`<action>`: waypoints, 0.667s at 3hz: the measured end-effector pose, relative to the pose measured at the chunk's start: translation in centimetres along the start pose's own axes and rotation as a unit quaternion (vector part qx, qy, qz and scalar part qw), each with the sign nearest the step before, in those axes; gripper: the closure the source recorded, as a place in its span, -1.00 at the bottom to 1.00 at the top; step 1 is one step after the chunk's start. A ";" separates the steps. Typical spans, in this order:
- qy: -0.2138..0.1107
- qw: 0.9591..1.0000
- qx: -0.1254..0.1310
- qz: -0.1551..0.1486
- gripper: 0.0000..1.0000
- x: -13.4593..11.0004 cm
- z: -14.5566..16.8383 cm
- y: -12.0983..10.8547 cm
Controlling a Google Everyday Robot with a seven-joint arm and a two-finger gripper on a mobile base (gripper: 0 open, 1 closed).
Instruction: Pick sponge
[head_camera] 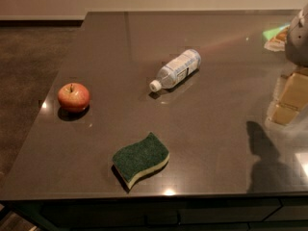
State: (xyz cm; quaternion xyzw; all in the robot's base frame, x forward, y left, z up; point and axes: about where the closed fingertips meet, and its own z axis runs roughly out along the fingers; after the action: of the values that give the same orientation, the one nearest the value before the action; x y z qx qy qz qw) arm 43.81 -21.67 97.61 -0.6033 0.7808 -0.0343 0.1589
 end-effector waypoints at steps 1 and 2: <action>0.000 1.000 0.000 0.000 -1.00 0.0 0.0 0.0; -0.005 1.000 0.001 -0.007 -1.00 -0.6 -0.1 -0.1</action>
Offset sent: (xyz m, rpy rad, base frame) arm 0.0046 0.0132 -0.0006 0.0123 0.0068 0.0464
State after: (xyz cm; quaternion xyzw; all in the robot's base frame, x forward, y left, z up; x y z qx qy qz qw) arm 43.99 -21.16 97.80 -0.6089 0.7757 -0.0333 0.1629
